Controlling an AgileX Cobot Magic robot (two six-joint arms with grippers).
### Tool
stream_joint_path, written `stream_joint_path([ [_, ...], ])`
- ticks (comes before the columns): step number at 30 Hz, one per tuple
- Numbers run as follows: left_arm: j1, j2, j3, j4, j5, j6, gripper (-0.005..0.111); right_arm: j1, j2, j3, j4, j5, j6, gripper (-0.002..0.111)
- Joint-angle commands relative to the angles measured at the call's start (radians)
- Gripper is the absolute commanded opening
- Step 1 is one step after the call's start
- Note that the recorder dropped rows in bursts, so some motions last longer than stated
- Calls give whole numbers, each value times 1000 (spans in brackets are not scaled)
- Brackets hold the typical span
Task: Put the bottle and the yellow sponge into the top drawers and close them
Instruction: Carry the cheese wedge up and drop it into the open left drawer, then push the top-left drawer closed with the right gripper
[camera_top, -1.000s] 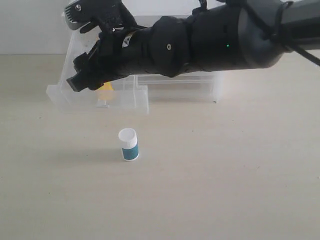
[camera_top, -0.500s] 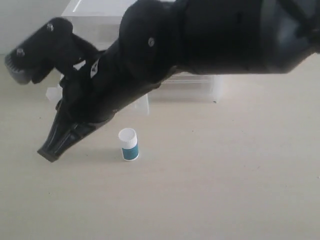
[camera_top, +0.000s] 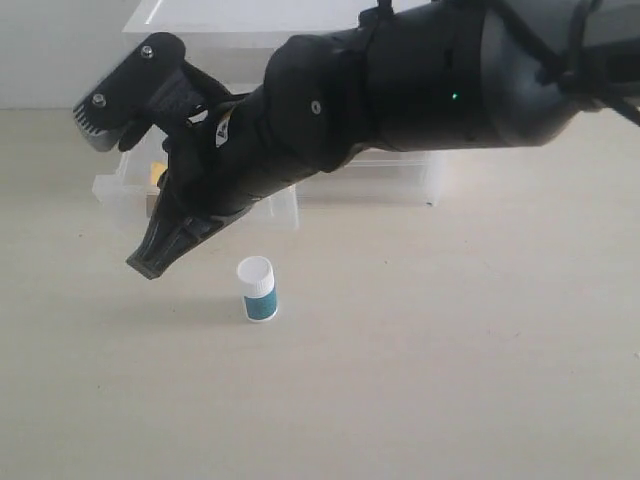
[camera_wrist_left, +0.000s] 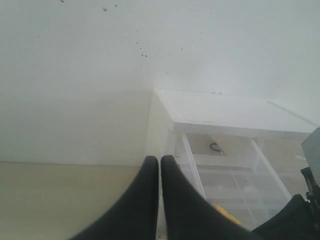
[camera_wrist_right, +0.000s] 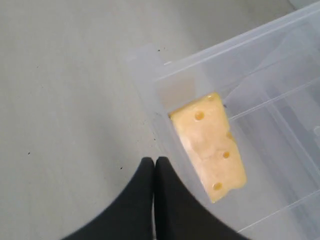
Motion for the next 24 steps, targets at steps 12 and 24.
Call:
stream_joint_path([
  [12,4,-4,5,-3,-8,2,4,-42,11,-48,-130,-64,33,0],
  [24,4,-4,5,-3,-10,2,4,-111,13,-117,-194,-60,87,0],
])
